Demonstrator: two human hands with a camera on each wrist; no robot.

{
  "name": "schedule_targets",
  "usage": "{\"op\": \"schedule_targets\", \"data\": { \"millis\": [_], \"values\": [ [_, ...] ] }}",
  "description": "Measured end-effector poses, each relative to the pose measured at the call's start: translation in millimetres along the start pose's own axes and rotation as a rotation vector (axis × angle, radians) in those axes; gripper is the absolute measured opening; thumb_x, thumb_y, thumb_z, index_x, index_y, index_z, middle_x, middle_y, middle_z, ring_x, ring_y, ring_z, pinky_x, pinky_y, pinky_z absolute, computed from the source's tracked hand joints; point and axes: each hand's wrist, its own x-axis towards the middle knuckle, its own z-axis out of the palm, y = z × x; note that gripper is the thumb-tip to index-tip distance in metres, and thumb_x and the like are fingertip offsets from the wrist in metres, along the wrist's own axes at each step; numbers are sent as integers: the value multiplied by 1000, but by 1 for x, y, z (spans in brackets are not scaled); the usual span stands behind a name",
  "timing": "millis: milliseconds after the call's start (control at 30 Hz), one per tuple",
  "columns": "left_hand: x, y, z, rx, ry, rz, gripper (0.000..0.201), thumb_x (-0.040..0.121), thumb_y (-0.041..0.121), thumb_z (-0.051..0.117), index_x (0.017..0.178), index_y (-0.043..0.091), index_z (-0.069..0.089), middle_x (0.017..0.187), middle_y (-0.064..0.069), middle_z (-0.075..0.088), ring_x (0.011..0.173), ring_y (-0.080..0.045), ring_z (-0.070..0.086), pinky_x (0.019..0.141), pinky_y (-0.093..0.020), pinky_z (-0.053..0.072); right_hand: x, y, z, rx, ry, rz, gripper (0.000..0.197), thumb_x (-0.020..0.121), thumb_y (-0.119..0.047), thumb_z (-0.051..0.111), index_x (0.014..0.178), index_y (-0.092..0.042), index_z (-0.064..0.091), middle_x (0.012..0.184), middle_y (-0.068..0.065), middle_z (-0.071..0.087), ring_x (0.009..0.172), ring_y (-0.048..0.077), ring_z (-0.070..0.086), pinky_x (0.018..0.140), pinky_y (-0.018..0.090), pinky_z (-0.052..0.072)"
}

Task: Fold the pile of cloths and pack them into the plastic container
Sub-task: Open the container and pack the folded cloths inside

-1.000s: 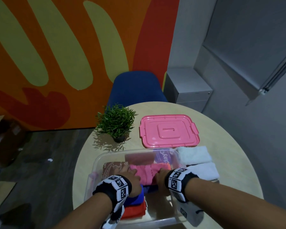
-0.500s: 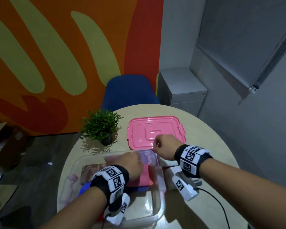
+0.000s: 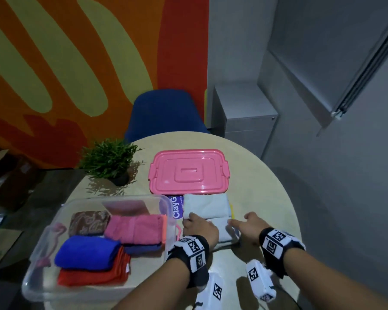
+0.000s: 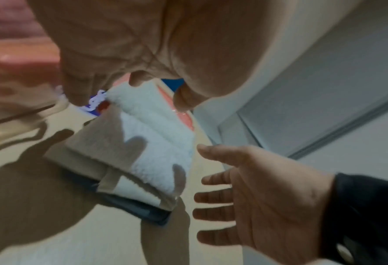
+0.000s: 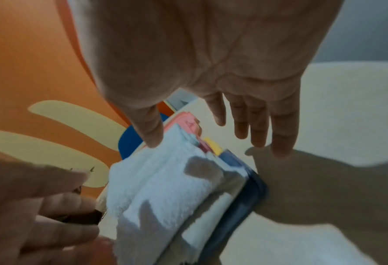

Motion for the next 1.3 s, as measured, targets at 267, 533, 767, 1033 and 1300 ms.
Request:
{"op": "schedule_targets", "data": {
  "millis": [267, 533, 767, 1033, 1300],
  "values": [
    [17, -28, 26, -277, -9, -181, 78, 90, 48, 55, 148, 5, 23, 148, -16, 37, 132, -35, 42, 109, -40, 38, 30, 28, 38, 70, -142, -15, 86, 78, -70, 65, 136, -9, 45, 132, 10, 57, 113, 27, 59, 95, 38, 47],
    [26, -43, 47, -544, -96, -180, 69, 77, 54, 67, 130, 15, 46, 122, -5, 62, 104, -28, 61, 95, -40, 51, 38, 45, 39, 252, -189, -11, 49, 78, -55, 75, 109, -17, 68, 100, 4, 72, 89, 23, 70, 86, 35, 55],
    [17, -40, 48, -614, -260, -212, 37, 90, 29, 71, 113, 8, 51, 83, -1, 58, 69, -15, 58, 48, -22, 41, 37, 66, 33, 540, -269, 126, 34, 81, -17, 78, 106, 2, 66, 80, 14, 74, 78, 31, 72, 67, 34, 55],
    [35, -37, 80, -805, -407, -162, 77, 62, 38, 84, 128, 11, 55, 102, -14, 75, 90, -34, 73, 85, -47, 59, 18, 70, 8, 768, -313, 117, 24, 87, -16, 66, 107, -3, 64, 77, 15, 70, 65, 26, 67, 58, 28, 51],
    [9, 14, -7, -564, -237, 83, 89, 68, 61, 65, 139, 14, 36, 131, -11, 54, 115, -29, 55, 88, -35, 46, -21, 14, -42, 828, -260, -110, 28, 84, -28, 68, 108, -14, 63, 84, 9, 69, 75, 20, 66, 65, 30, 51]
  ]
}}
